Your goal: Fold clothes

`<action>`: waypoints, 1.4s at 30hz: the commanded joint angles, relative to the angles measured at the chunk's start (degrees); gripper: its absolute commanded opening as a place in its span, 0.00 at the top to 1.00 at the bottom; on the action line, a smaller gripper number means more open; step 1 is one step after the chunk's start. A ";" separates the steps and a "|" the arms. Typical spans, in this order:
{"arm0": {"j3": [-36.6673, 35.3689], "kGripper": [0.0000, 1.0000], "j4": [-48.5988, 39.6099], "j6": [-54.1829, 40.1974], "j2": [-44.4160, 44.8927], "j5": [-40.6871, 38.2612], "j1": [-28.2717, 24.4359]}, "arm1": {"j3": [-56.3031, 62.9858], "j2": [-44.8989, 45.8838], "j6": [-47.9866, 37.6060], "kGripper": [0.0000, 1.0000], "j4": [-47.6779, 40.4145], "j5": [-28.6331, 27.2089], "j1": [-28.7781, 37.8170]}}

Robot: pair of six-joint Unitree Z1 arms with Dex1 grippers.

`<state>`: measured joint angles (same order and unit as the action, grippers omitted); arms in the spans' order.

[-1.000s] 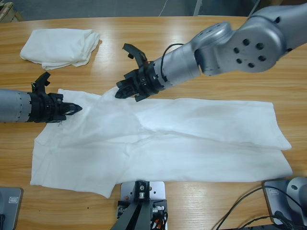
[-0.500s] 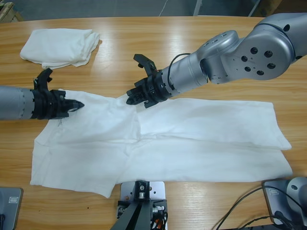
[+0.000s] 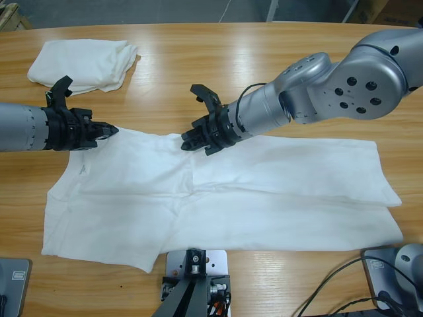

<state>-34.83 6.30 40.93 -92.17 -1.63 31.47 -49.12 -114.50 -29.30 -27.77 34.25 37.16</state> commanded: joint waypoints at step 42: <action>-5.60 1.00 -21.75 -5.42 11.56 3.21 10.90 | 0.61 27.98 6.19 1.00 40.46 -23.86 -0.16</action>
<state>-41.09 -11.93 33.10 -79.89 3.57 35.80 -53.54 -90.20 -21.04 8.33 14.22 37.09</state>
